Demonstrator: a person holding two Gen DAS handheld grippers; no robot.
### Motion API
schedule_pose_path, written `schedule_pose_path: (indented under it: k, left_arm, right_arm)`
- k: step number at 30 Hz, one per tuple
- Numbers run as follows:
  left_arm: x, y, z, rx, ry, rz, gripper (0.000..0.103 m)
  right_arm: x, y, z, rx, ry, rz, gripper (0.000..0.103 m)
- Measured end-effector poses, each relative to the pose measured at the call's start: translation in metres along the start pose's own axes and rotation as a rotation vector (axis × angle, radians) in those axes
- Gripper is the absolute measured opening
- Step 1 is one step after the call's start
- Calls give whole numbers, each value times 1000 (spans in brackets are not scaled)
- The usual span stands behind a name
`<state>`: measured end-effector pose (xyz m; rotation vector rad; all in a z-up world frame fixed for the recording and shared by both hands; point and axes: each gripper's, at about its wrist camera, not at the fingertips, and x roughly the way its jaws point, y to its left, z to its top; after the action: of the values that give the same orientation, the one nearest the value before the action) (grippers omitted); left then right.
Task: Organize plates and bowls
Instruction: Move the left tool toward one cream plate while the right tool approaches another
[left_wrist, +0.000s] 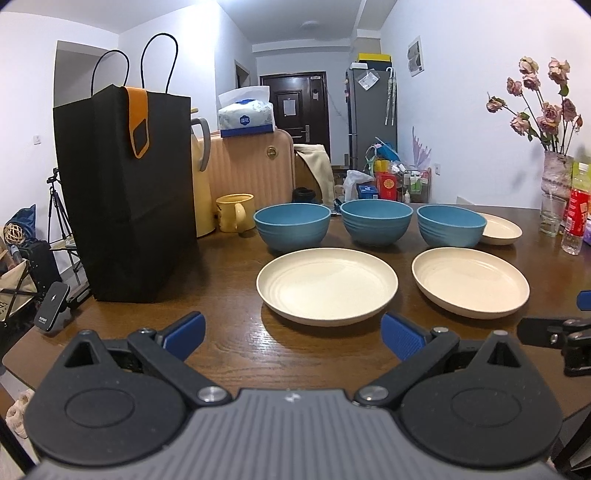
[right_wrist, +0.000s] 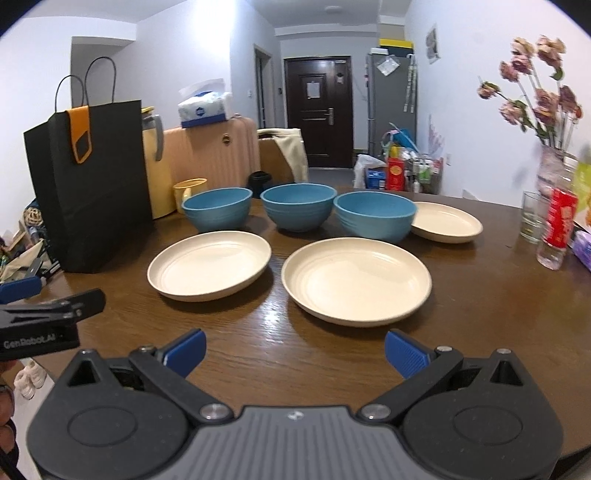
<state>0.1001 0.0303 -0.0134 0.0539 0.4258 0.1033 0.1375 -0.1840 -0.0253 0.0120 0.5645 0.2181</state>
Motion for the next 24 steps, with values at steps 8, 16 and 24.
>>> schedule_pose_path:
  k: [8, 16, 24]
  left_arm:
    - [26, 7, 10, -22, 1, 19, 103]
    - [54, 17, 20, -40, 11, 43, 103]
    - [84, 25, 32, -48, 27, 69, 103]
  right_arm:
    - [33, 10, 19, -21, -2, 22, 103]
    - [72, 15, 34, -21, 23, 27, 103]
    - [113, 16, 50, 2, 29, 25, 103]
